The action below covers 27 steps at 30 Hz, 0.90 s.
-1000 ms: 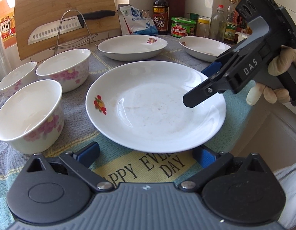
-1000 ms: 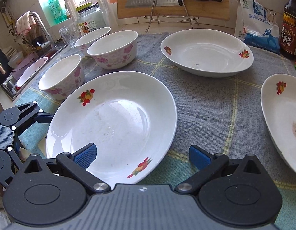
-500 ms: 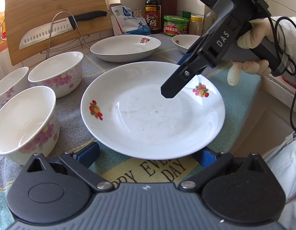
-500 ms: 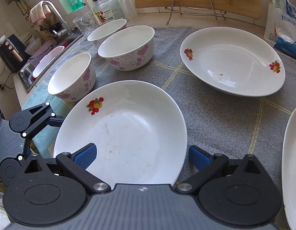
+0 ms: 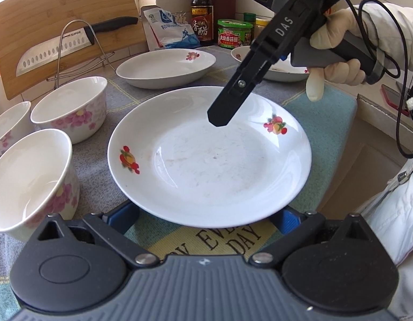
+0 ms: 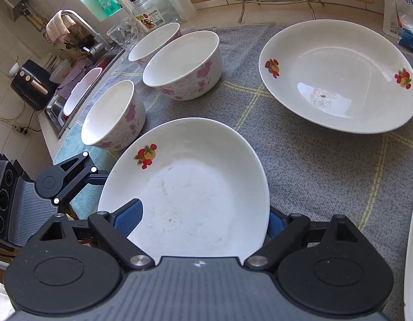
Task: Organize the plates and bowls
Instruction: 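Lift the white plate with the right tool and carry it toward the stained plate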
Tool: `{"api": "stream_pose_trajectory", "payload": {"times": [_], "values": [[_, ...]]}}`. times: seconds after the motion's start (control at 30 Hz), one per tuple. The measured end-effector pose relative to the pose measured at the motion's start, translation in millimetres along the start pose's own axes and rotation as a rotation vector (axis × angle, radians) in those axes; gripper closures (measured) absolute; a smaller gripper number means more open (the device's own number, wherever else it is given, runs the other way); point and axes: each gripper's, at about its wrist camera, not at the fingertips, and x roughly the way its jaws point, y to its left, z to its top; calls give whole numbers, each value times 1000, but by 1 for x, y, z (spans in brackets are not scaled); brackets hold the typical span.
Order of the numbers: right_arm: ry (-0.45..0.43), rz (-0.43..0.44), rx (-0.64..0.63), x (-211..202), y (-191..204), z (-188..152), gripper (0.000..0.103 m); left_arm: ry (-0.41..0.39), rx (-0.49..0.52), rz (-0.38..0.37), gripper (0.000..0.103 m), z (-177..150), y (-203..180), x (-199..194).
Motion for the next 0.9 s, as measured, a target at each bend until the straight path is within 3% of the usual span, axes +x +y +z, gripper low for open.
{"api": "stream_pose_trajectory", "payload": {"times": [0.5, 0.9], "values": [[35, 14, -6, -1, 1, 3, 7, 36, 22, -2, 5, 5, -4, 1], [-2, 15, -38, -36, -6, 2, 7, 33, 52, 1, 5, 35, -15, -2]]}}
